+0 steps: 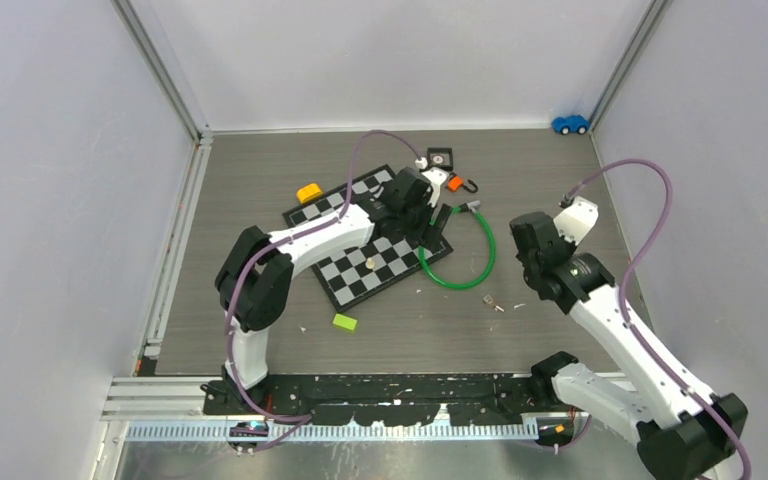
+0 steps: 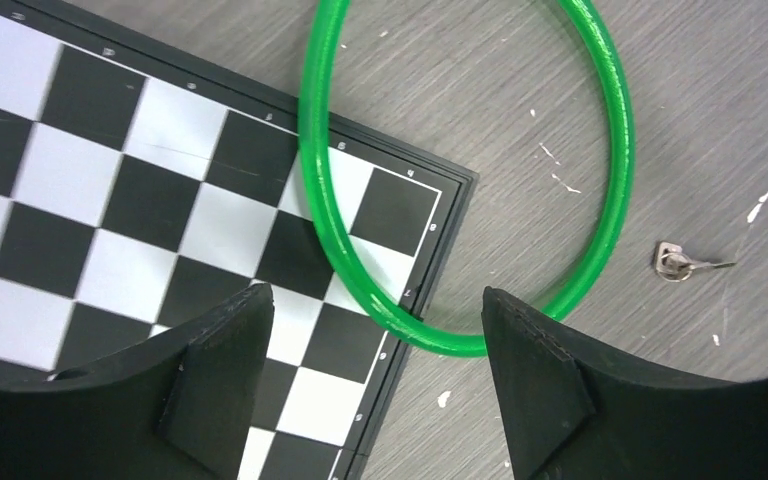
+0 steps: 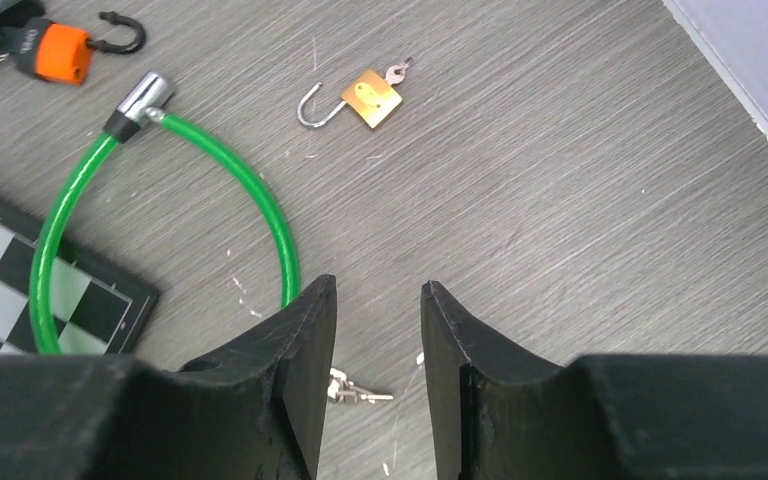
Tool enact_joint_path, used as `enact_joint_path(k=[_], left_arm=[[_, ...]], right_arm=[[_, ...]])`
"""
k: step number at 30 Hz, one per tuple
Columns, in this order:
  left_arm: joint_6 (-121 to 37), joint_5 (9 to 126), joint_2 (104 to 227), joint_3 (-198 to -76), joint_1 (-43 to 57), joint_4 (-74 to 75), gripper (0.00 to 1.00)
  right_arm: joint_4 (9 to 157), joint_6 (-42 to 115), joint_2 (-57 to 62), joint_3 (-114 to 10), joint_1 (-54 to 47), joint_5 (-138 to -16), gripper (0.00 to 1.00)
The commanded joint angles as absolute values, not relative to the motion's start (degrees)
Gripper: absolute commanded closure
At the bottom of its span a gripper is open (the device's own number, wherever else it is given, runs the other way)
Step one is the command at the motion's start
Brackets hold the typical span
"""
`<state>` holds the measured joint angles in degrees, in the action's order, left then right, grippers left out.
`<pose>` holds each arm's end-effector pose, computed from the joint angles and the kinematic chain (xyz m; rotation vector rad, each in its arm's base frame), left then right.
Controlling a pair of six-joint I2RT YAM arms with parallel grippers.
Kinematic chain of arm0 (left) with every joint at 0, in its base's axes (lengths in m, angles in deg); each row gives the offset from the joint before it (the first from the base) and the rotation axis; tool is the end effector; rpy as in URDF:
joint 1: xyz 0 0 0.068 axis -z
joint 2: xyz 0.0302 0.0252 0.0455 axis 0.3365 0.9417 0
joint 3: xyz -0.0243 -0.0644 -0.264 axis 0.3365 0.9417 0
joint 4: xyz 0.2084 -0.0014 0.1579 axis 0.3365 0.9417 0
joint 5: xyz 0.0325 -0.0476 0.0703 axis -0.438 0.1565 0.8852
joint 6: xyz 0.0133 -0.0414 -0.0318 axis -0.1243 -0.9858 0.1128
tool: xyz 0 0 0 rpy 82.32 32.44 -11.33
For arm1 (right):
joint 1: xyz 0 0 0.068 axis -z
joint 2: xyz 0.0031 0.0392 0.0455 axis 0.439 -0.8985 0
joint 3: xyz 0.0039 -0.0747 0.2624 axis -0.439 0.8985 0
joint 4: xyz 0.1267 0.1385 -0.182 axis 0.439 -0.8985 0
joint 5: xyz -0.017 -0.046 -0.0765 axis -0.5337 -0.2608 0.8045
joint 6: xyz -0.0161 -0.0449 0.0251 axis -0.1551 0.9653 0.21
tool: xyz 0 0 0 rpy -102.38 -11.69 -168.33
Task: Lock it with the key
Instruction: Place the lock at the center of the board.
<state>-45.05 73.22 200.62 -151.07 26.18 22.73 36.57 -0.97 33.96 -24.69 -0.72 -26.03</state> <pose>0.3052 -0.3168 0.2361 0.6726 2.3257 -0.5615 0.1554 0.0511 0.2946 0.6438 2.0555 -0.2157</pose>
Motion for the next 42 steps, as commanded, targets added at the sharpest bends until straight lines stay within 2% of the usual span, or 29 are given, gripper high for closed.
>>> enact_joint_path(k=[1,8,11,15,21,29,42], left_arm=[[-40.5,80.9,196.3,-154.7,26.5,29.0,0.21],[-40.0,83.0,190.9,-155.8,26.5,37.5,0.19],[-39.9,82.5,187.7,-153.3,26.5,37.3,0.19],[-39.5,84.5,184.8,-149.3,26.5,36.6,0.19],[-38.3,88.6,182.0,-145.6,26.4,36.3,0.18],[-36.3,89.2,180.9,-142.5,26.4,34.5,0.18],[-36.0,88.9,179.8,-142.6,26.5,34.9,0.18]], right_arm=[[44.0,2.2,27.6,-28.3,6.0,-30.3,0.57],[47.7,0.8,14.2,-32.3,24.3,-47.6,0.5],[51.2,-3.1,9.5,-33.0,29.9,-54.6,0.41],[47.5,-6.3,-0.2,-39.7,30.7,-53.4,0.3],[42.7,-8.5,-12.6,-48.8,30.9,-51.9,0.27],[39.0,-15.7,-19.0,-52.5,30.9,-53.2,0.24],[35.8,-17.1,-25.8,-55.5,31.0,-51.2,0.25]])
